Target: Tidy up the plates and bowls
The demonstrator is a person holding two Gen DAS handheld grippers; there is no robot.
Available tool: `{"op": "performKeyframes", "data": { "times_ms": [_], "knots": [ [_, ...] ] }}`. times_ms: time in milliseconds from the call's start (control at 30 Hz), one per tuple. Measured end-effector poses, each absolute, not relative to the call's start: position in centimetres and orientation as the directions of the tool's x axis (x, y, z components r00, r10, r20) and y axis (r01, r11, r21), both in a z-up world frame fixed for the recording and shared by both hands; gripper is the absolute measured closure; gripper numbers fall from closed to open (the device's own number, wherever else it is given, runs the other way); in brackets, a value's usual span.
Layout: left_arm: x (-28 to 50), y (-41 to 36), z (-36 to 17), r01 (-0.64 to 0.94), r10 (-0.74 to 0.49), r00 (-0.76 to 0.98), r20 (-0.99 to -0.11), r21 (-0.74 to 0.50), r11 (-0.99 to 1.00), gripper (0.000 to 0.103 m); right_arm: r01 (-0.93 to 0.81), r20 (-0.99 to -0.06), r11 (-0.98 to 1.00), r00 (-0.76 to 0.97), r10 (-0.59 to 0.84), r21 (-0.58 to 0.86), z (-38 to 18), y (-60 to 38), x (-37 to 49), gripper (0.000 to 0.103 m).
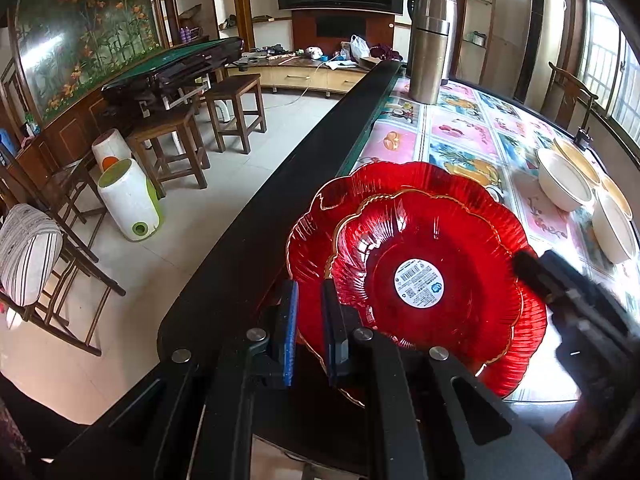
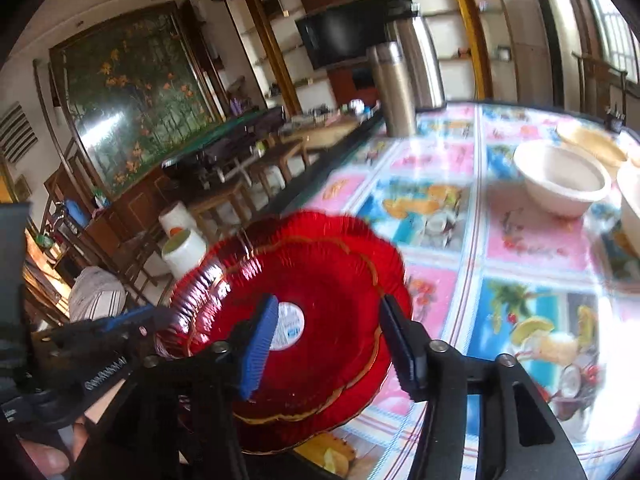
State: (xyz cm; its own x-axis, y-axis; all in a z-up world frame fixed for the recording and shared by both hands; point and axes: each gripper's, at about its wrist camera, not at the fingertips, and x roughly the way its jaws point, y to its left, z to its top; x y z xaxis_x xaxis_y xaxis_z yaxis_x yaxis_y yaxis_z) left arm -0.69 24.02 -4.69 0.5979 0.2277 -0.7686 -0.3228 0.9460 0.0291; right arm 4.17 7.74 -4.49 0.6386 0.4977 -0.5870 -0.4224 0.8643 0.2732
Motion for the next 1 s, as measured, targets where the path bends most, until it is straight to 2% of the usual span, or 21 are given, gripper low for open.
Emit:
{"op": "performKeyframes", "data": {
  "times_ms": [33, 167, 500, 667, 700, 767, 833, 867, 967, 1000],
  "knots": [
    [-0.7, 24.1, -4.7, -0.325, 0.229, 0.597, -0.769, 0.029, 0.945, 0.094, -0.426, -0.566, 0.863, 0.654, 0.502, 0.272, -4.1, 7.4, 3.9, 0.046],
    [-1.0, 24.2, -4.7, -0.330, 0.231, 0.596, -0.769, 0.028, 0.944, 0.094, -0.408, -0.486, 0.867, 0.719, 0.498, 0.286, -2.8, 5.9, 3.3, 0.022],
    [-1.0, 22.2, -3.6, -0.288, 0.219, 0.613, -0.759, 0.043, 0.957, 0.094, -0.341, -0.501, 0.885, 0.732, 0.461, 0.317, -3.5, 2.8, 4.1, 0.022],
    [-1.0, 20.2, -2.9, -0.231, 0.159, 0.634, -0.756, 0.010, 0.973, 0.093, -0.308, -0.513, 0.895, 0.738, 0.439, 0.323, -4.1, 0.7, 4.2, 0.022],
    [-1.1, 19.5, -2.7, -0.210, 0.135, 0.643, -0.754, -0.004, 0.978, 0.088, -0.303, -0.514, 0.897, 0.740, 0.435, 0.322, -4.2, 0.3, 4.1, 0.022],
    [-1.4, 18.3, -2.2, -0.170, 0.093, 0.660, -0.746, -0.027, 0.985, 0.073, -0.294, -0.513, 0.901, 0.745, 0.426, 0.320, -4.4, -0.8, 4.0, 0.022],
    [-1.6, 16.8, -1.7, -0.115, 0.034, 0.682, -0.731, -0.061, 0.991, 0.043, -0.285, -0.506, 0.905, 0.756, 0.414, 0.315, -4.4, -2.1, 3.6, 0.022],
    [-1.7, 16.0, -1.5, -0.086, 0.004, 0.691, -0.722, -0.078, 0.993, 0.039, -0.278, -0.499, 0.909, 0.767, 0.405, 0.311, -4.3, -3.0, 3.4, 0.022],
    [-1.5, 12.8, -1.1, 0.025, -0.106, 0.696, -0.710, -0.123, 0.992, 0.037, -0.249, -0.465, 0.923, 0.807, 0.365, 0.293, -3.8, -5.7, 2.7, 0.021],
    [-1.4, 12.0, -1.1, 0.053, -0.135, 0.688, -0.713, -0.136, 0.989, 0.032, -0.234, -0.450, 0.929, 0.823, 0.346, 0.287, -3.6, -6.8, 2.5, 0.021]
  ]
}}
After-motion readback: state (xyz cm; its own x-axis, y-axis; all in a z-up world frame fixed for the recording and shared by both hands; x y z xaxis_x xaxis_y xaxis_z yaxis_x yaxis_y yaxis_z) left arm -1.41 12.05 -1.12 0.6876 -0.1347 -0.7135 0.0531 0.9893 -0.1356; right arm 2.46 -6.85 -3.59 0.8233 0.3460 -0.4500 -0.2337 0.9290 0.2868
